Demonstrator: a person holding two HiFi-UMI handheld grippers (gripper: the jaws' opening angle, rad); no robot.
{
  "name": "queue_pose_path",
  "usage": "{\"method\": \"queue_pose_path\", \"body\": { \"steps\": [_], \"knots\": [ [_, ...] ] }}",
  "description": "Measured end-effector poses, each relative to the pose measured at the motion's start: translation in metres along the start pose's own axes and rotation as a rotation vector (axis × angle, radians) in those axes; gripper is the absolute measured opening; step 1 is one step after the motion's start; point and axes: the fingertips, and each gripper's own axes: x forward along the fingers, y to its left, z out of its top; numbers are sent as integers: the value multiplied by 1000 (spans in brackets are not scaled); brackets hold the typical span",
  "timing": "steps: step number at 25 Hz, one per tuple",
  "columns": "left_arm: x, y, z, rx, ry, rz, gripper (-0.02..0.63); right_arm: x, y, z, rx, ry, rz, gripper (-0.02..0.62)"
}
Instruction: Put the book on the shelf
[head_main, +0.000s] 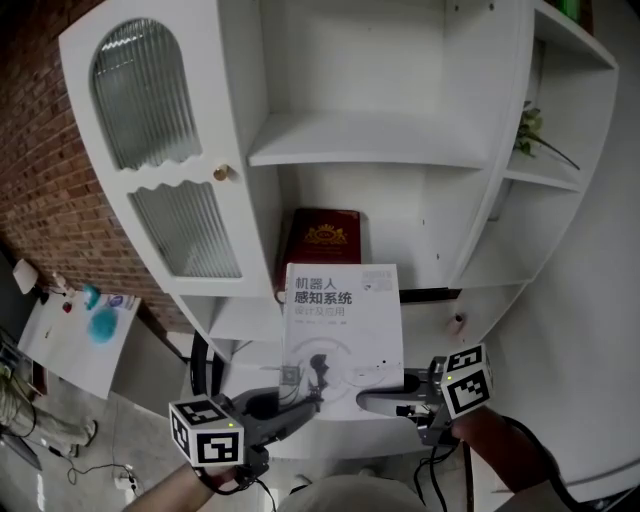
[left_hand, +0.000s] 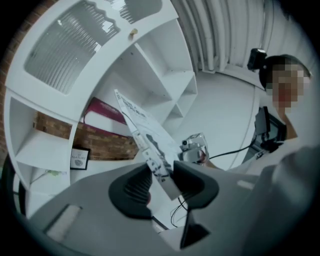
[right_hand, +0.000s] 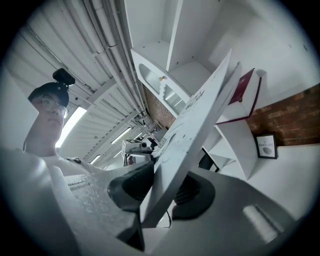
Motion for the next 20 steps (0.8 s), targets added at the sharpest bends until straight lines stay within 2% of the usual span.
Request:
{"method": "queue_pose_path", "body": {
  "steps": [4, 12, 15, 17, 20],
  "knots": [
    [9, 19, 40, 15, -6, 7, 150, 3, -18, 39, 11, -20, -15, 110],
    [37, 80, 114, -81, -36, -13, 156, 10, -74, 123, 61, -85, -72, 120],
    [48, 101, 121, -125, -27, -13, 158, 13, -101, 130, 120, -89, -109, 120],
    [52, 111, 122, -161, -19, -14, 161, 14, -118, 128, 200, -83, -129, 121],
    [55, 122, 120, -226, -13, -16, 169, 17, -128, 128, 288, -79, -118, 121]
  ]
}}
